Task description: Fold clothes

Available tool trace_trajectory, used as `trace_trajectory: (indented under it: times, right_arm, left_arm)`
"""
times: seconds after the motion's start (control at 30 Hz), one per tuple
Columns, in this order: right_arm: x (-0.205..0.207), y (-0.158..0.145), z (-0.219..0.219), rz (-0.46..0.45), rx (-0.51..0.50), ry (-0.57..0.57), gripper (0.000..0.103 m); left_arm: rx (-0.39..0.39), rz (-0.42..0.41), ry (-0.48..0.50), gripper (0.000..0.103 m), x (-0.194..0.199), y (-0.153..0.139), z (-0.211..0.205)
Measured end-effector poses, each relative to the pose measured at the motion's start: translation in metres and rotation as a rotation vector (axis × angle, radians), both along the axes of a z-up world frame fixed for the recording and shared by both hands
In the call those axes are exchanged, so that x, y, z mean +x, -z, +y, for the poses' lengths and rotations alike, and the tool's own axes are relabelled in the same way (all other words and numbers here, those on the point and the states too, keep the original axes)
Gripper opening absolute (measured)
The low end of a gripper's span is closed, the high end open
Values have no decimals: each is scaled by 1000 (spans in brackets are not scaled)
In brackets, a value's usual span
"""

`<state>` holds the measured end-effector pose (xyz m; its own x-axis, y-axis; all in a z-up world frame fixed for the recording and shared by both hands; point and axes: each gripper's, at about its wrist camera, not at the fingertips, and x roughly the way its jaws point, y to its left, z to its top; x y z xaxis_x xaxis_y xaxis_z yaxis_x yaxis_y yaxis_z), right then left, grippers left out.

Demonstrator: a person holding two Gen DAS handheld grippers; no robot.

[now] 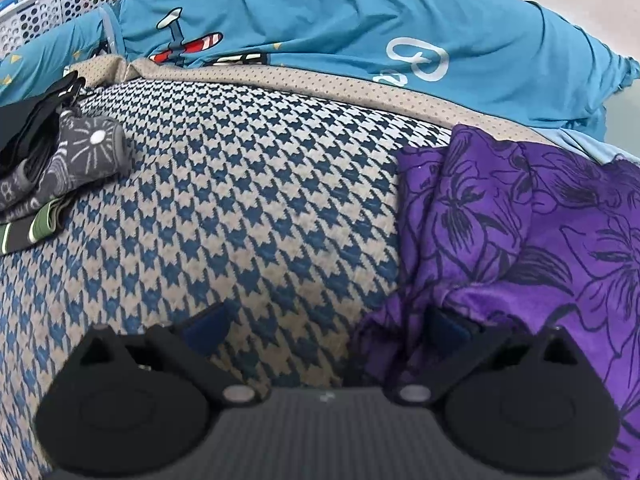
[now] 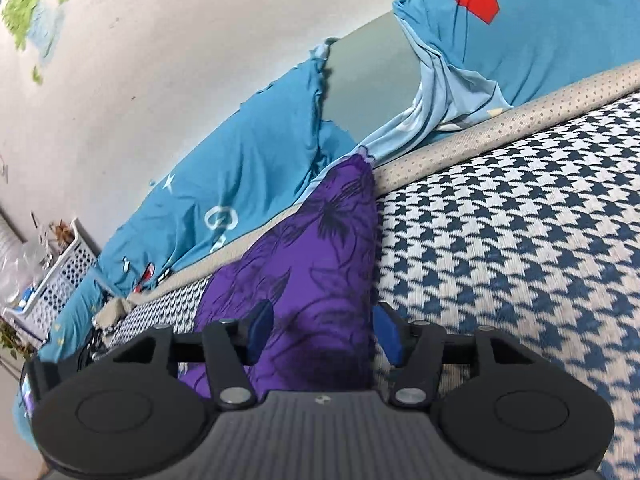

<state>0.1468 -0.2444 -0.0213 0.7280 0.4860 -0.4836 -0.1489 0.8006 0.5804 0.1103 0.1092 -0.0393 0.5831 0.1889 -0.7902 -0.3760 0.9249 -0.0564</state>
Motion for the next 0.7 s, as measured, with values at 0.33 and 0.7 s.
trace_trajectory:
  times: [0.33,0.7]
  right_arm:
    - [34,11,-8,10,97,26,61]
    - [65,30,-1,20,106,-21,66]
  left_arm:
    - [-25,-11,21,103,-3,1,4]
    - [-49,-14,36,103,-4,2,9]
